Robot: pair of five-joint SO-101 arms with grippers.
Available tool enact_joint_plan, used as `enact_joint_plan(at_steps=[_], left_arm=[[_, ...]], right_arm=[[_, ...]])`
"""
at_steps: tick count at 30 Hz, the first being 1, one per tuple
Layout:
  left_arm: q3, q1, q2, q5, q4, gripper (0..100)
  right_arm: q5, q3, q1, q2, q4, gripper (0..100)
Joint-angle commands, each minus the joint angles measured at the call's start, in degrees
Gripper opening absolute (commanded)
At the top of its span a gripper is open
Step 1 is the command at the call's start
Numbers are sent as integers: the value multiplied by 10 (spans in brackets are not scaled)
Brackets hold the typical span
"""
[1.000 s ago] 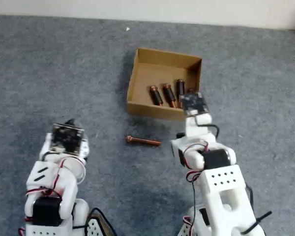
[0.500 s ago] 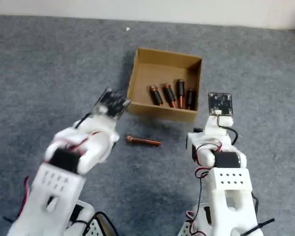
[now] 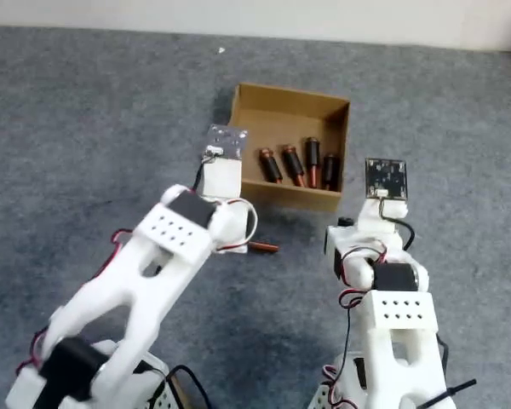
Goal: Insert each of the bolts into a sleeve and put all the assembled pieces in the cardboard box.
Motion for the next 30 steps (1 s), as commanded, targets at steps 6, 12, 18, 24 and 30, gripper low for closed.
enact_joint_plan(at_steps=[6, 12, 18, 24, 30], left_arm=[[-39, 10, 110, 294, -27, 11], [-38, 12, 116, 327, -66, 37], [-36, 14, 122, 338, -77, 244], [-35, 9, 144, 352, -81, 228], [-59, -7, 232, 360, -98, 228]], right_arm=[[-4, -2, 6, -21, -18, 5], [-3, -2, 6, -21, -18, 5], [-3, -2, 6, -21, -17, 5], [-3, -2, 6, -21, -17, 5], [-3, -2, 6, -21, -17, 5]])
